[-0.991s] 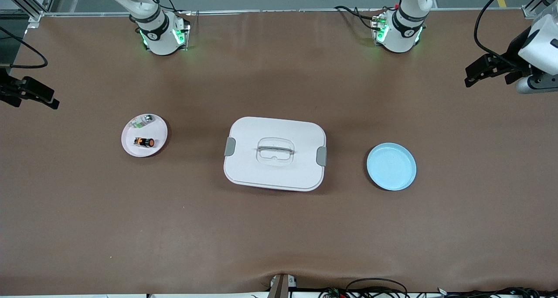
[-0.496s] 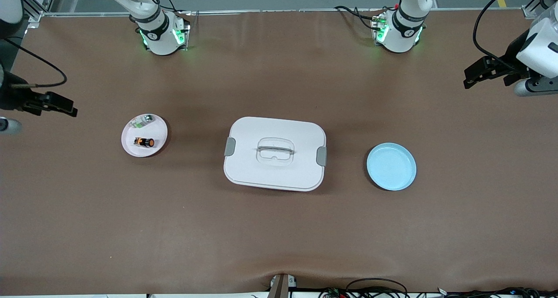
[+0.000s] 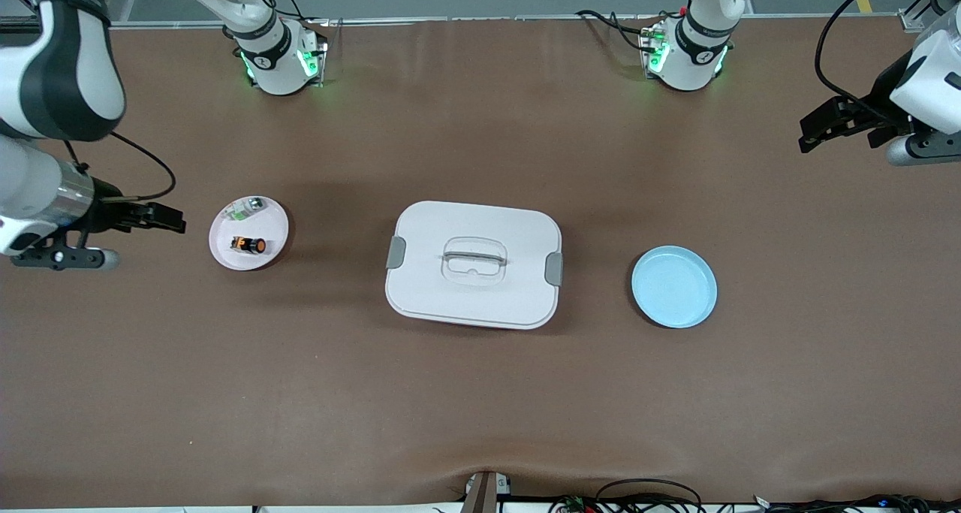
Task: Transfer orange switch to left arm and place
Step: 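Reach the right gripper down to the orange switch on the white plate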
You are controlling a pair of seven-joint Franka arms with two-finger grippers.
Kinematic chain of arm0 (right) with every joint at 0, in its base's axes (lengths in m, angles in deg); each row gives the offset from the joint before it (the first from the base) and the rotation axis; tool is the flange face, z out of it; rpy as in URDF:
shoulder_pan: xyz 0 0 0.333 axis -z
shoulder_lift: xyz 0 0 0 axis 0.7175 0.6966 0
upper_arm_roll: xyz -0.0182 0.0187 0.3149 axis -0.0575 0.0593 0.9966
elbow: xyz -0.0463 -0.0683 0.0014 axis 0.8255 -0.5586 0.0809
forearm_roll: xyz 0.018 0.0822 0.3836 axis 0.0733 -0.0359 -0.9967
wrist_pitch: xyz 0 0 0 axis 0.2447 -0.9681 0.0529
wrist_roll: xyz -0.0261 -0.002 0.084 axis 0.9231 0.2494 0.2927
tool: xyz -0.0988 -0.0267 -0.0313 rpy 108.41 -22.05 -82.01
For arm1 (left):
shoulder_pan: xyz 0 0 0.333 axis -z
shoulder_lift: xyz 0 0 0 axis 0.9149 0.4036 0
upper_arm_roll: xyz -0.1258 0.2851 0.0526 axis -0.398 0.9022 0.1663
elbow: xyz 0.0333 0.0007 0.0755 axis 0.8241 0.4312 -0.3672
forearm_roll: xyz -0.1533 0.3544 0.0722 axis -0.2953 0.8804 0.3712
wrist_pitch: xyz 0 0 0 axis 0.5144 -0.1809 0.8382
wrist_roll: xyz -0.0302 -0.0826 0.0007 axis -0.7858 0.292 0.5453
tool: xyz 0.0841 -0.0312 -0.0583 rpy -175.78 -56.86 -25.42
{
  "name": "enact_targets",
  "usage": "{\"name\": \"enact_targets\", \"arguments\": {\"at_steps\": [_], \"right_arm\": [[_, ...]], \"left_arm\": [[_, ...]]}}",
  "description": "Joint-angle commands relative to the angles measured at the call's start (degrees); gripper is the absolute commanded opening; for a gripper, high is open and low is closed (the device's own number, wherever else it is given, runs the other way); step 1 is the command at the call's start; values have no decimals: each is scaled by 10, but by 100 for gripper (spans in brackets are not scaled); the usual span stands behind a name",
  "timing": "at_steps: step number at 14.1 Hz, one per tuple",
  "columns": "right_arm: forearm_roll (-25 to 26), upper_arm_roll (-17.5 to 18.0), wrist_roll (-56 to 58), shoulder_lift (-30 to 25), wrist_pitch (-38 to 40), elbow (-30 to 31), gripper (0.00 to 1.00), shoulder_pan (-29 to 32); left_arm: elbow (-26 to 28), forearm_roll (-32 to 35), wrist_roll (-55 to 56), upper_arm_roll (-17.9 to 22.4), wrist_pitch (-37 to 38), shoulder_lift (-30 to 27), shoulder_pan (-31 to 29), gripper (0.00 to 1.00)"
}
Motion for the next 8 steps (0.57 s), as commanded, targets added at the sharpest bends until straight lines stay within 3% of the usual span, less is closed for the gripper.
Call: {"name": "enact_targets", "arguments": {"at_steps": [1,8], "right_arm": [[3,-1,-5,-19,-67,75,100,0],[-3,-1,-8,-3,-255,235,100,0]], "left_arm": [[-9,5,-11,-1,8,1,-2,100],[-10,6,-11,-1,7,2,-1,100]]}}
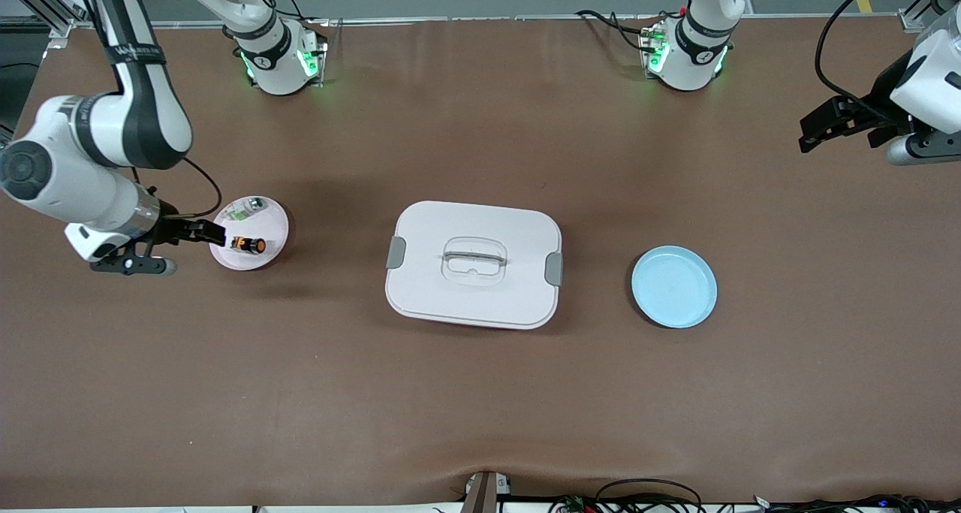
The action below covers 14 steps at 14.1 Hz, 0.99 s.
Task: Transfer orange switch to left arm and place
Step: 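Reach the right gripper down to the orange switch on the white plate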
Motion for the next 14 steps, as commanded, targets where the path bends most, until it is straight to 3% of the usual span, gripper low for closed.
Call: {"name": "enact_targets", "arguments": {"at_steps": [1,6,14], "right_arm": [[-4,1,-6,-5,-72,64,100,0],[-38,1,-6,17,-103,83,100,-1],[-38,0,3,76,-159,84,100,8]], "left_arm": [[-10,4,-11,-1,5,3,-1,100],[-10,3,-11,-5,3,5,3,100],[-9,4,-4,-6,-2,14,5,100]]}}
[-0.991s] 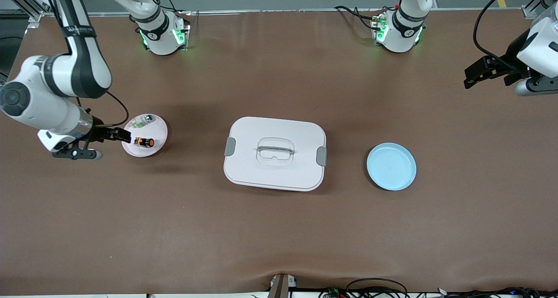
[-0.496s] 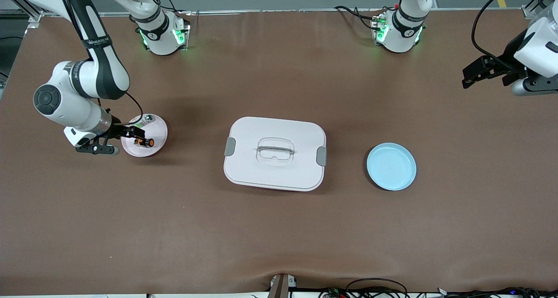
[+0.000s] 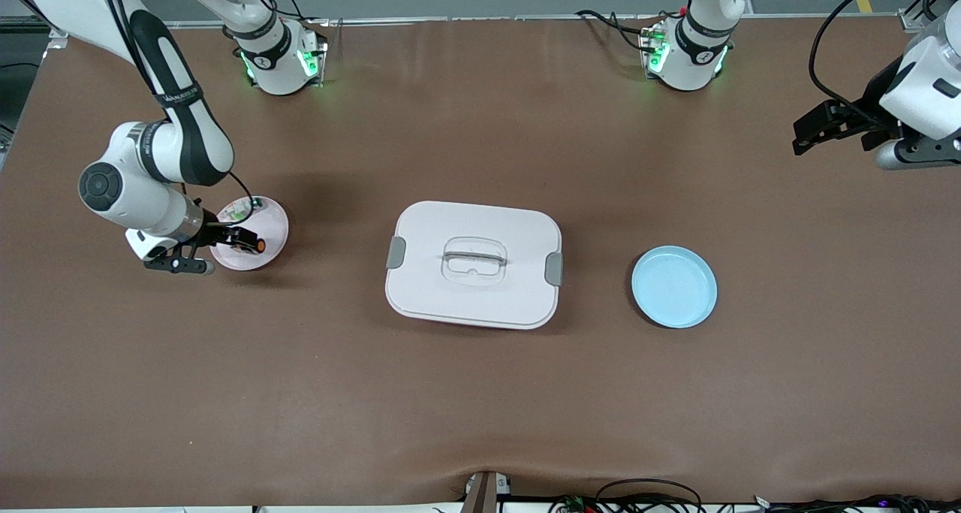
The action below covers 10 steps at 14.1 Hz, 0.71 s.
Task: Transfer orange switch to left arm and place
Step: 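Reach the right gripper down to the orange switch on the white plate, then close the right gripper on the orange switch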
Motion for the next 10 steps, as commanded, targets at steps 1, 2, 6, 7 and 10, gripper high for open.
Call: {"name": "enact_targets", "arguments": {"at_steps": [1,2,6,7,10], "right_arm": [[-6,4,4,15,-20,1,100,7],[-6,4,4,19,-21,1,100,7],[-5,4,5,38,-36,0,100,6],[-5,4,5,43,-39,0,100,7],[-5,4,5,49,-42,1,100,4]], "left_arm": [[-9,3,-4,-2,-2,7,2,100],[-9,4,-4,-2,-3,10,2,100],[-9,4,-4,-2,-3,9,2,100],[-9,4,-4,-2,-3,9,2,100],[-9,5,-5,-2,-4,10,2,100]]}}
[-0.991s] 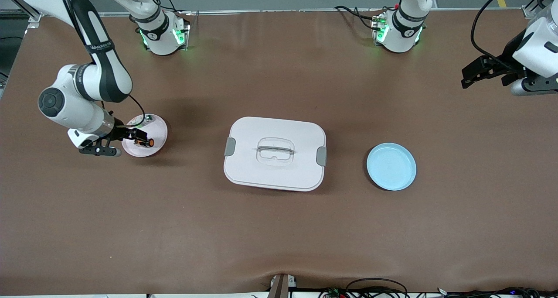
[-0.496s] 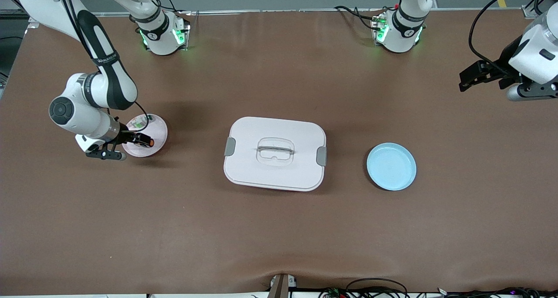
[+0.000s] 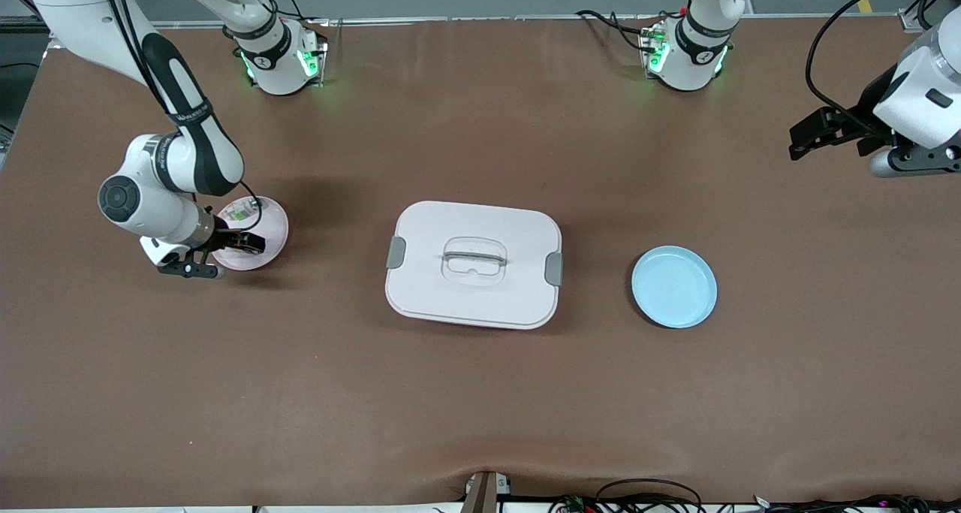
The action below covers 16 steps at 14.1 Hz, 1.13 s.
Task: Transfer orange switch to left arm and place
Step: 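Close the right gripper on the orange switch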
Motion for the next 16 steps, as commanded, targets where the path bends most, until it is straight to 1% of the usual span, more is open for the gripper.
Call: {"name": "enact_targets", "arguments": {"at_steps": [1,16], "right_arm": [[-5,4,5,6,-6,1,100,3],[-6,5,3,15,-9,16,100,6]], "left_arm": [[-9,5,-5,-2,0,4,0,100],[-9,6,-5,-2,-16,9,-4,100]]}}
